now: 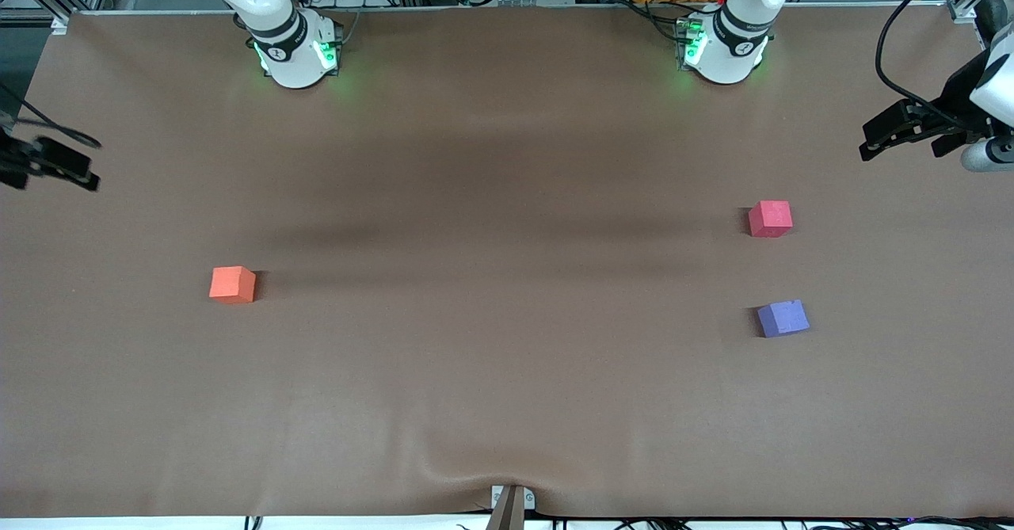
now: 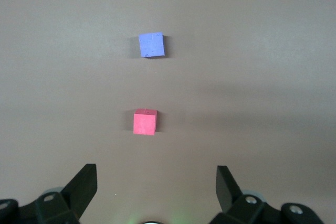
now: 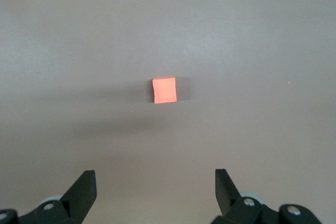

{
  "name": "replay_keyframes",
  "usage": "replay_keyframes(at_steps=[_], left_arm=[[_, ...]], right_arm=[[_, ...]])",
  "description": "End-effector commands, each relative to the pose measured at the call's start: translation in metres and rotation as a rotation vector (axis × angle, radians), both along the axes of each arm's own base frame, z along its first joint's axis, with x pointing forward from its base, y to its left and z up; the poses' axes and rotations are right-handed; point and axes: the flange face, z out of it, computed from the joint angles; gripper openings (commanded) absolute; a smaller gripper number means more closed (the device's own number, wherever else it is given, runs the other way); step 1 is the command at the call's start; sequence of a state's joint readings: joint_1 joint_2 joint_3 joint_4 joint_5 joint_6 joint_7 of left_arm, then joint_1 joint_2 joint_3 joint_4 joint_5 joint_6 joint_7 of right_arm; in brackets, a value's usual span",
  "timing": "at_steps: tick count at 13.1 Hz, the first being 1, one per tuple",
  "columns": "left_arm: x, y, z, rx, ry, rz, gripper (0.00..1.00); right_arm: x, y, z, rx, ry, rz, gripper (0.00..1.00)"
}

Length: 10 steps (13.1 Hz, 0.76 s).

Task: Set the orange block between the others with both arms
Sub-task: 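Reach the right gripper down to the orange cube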

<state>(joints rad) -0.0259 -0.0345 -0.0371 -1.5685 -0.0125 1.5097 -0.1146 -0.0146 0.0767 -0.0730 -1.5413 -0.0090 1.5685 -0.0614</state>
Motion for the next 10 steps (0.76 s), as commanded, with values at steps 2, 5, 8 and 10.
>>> replay_keyframes(at_steps=[2, 5, 8, 10], left_arm=[[0.001, -0.002, 0.004, 0.015, -0.007, -0.014, 1.00], [0.001, -0.001, 0.003, 0.015, -0.005, -0.013, 1.00], [0.003, 0.001, 0.000, 0.013, -0.001, -0.011, 1.00], [0.003, 0.001, 0.000, 0.013, -0.001, -0.010, 1.00]], right_arm=[[0.022, 0.007, -0.087, -0.011, 0.050, 0.028, 1.00], [0.036, 0.010, -0.153, -0.012, 0.102, 0.035, 1.00], [0.036, 0.026, -0.215, -0.017, 0.088, 0.069, 1.00], [0.041, 0.037, -0.254, -0.023, 0.110, 0.113, 1.00]])
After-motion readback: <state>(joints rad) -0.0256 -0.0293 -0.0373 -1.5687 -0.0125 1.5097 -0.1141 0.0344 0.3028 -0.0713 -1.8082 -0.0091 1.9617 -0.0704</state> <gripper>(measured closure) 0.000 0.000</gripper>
